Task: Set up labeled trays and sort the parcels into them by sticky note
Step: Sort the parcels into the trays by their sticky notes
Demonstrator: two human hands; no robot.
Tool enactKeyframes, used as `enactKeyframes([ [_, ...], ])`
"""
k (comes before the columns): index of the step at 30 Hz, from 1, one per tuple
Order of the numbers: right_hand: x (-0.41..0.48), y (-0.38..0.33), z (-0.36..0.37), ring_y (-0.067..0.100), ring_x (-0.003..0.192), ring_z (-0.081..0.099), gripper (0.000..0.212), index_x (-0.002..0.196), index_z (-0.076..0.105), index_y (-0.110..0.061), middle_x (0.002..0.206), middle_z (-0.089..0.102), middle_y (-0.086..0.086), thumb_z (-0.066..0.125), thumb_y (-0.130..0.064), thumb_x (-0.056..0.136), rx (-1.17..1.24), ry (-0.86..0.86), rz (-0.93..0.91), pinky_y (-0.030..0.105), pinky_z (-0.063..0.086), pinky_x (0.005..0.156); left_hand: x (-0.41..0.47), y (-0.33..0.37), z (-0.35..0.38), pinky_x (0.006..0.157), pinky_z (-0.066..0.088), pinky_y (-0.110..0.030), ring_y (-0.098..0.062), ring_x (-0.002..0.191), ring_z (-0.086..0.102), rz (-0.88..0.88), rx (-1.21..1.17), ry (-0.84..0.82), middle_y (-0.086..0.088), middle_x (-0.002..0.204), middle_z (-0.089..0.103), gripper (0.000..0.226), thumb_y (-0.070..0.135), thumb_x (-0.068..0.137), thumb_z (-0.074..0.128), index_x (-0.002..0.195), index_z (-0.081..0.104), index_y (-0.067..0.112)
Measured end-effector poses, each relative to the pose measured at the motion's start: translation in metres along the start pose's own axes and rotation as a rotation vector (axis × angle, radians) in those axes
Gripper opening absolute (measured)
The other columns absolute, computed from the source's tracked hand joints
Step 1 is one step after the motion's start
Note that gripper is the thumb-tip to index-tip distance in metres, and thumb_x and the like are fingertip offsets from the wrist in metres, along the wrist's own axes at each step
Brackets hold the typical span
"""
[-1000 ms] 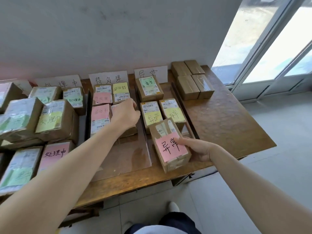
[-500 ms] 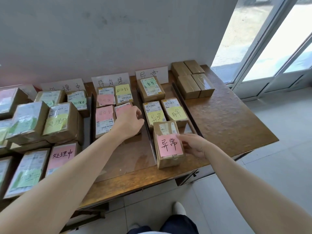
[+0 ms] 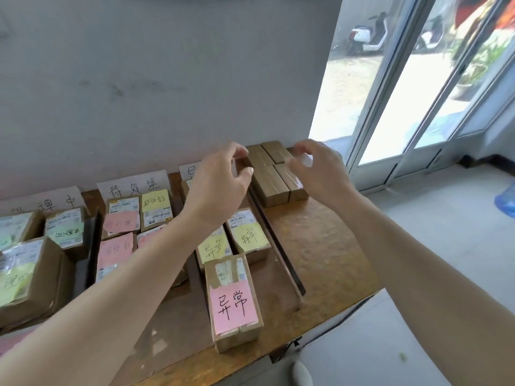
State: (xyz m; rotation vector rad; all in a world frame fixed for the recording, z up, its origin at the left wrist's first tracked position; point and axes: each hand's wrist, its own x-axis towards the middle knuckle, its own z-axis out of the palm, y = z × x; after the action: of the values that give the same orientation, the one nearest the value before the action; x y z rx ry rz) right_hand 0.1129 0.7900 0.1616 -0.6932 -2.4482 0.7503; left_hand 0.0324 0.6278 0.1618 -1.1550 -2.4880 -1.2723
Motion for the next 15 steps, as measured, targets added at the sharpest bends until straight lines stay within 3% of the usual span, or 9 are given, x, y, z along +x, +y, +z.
enactKeyframes([
  [3, 0.042, 0.022, -0.022, 0.016, 0.121, 0.047, 0.042, 0.133, 0.050, -0.015, 0.135, 0.052, 0.002, 0.053, -0.028, 0.094, -0.027, 0.025, -0.077, 0.020, 0.030, 0.090, 0.036, 0.018, 0.023, 0.070, 0.033, -0.003, -0.001, 0.097, 0.048, 0.023, -0.003, 0.067, 0.011, 0.111, 0.054, 0.028, 0.023, 0.092, 0.058, 0.119, 0.054, 0.020],
  [7, 0.100, 0.077, -0.030, 0.019, 0.121, 0.046, 0.042, 0.132, 0.050, -0.013, 0.134, 0.052, 0.004, 0.052, -0.028, 0.094, -0.035, -0.046, -0.098, 0.025, 0.034, 0.093, 0.087, 0.028, 0.084, 0.075, 0.035, -0.008, -0.005, 0.098, 0.050, -0.090, -0.019, 0.110, 0.010, 0.111, 0.054, 0.027, 0.024, 0.091, 0.059, 0.117, 0.055, 0.020],
  [10, 0.136, 0.125, -0.019, 0.021, 0.120, 0.046, 0.043, 0.132, 0.050, -0.011, 0.132, 0.052, 0.006, 0.053, -0.028, 0.093, -0.061, -0.147, -0.067, 0.027, 0.034, 0.092, 0.114, 0.019, 0.141, 0.083, 0.040, -0.022, -0.011, 0.101, 0.052, -0.228, -0.005, 0.064, 0.004, 0.116, 0.056, 0.028, 0.024, 0.090, 0.059, 0.117, 0.055, 0.018],
  [15, 0.175, 0.187, 0.027, 0.025, 0.125, 0.043, 0.046, 0.134, 0.048, -0.011, 0.133, 0.051, 0.008, 0.054, -0.027, 0.091, -0.118, -0.339, -0.035, 0.034, 0.038, 0.099, 0.134, -0.015, 0.210, 0.078, 0.037, -0.023, -0.011, 0.087, 0.050, -0.414, 0.095, -0.039, -0.002, 0.119, 0.051, 0.032, 0.022, 0.092, 0.057, 0.122, 0.052, 0.011],
])
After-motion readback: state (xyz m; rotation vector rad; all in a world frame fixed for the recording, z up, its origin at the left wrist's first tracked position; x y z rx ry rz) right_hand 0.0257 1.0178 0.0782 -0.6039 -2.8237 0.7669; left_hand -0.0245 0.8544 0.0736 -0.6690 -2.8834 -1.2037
